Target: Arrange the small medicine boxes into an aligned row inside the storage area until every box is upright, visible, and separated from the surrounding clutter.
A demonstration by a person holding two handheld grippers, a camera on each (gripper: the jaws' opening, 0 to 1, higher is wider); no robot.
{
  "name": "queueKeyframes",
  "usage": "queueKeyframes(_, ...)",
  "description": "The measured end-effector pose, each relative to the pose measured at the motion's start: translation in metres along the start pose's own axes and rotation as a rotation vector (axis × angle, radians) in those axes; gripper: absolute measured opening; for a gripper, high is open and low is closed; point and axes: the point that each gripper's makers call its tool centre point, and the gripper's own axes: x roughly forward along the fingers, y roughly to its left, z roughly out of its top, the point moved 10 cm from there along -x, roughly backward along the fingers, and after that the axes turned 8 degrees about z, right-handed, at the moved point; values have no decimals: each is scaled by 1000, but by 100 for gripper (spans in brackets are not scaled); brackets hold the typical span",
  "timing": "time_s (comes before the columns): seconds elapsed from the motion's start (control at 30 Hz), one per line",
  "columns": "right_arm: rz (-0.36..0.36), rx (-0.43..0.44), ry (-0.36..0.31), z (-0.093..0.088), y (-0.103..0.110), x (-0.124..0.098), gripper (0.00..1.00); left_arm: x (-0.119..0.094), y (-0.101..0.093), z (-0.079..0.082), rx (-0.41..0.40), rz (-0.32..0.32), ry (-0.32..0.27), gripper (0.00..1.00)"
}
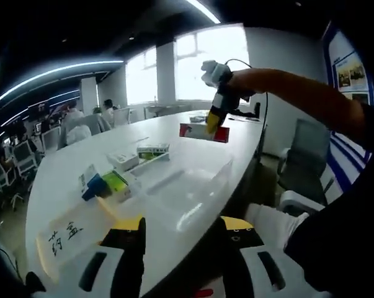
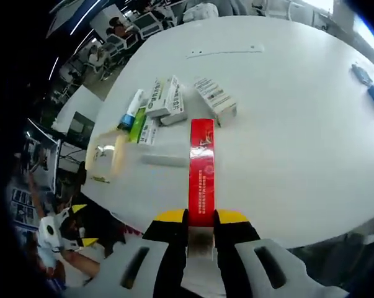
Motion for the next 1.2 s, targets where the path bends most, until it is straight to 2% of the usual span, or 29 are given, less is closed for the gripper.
queueKeyframes(0.13,-34,-19,8,-13,2,7,15,-4,-4,1,3,3,-2,46)
queueKeyframes(0.23,-4,6,-2,-17,6,10,15,-2,-5,1,5,0,-1,46)
queueKeyframes(0.27,-11,8,8,-11,4,12,15,-2,-6,1,8,-2,4,46)
queueKeyframes(0.37,-26,24,21,-17,5,17,15,-1,-8,2,23,9,21,46)
queueKeyframes(0.53,-21,37,6,-22,8,21,15,-2,-8,5,24,0,8,46)
queueKeyframes(0.7,-48,41,-5,-24,9,26,15,-2,-9,-2,18,-3,18,46)
queueKeyframes(0.73,-53,39,-11,-19,7,26,15,-2,-9,-3,15,-1,20,46)
queueKeyframes(0.83,-69,31,-7,-20,10,35,15,-2,-7,-7,41,55,59,46)
queueKeyframes(0.93,-118,17,19,-16,7,45,15,-3,-8,-6,35,47,47,46)
queueKeyframes(1.07,-124,6,27,-21,11,54,15,-5,-12,-4,36,29,35,46)
queueKeyframes(1.13,-134,0,27,-23,11,59,15,-6,-12,-4,50,46,44,46)
queueKeyframes(1.17,-139,-6,30,-24,11,60,15,-9,-11,-4,72,86,50,46)
queueKeyframes(1.2,-141,-6,29,-26,11,62,15,-9,-11,-4,78,92,54,46)
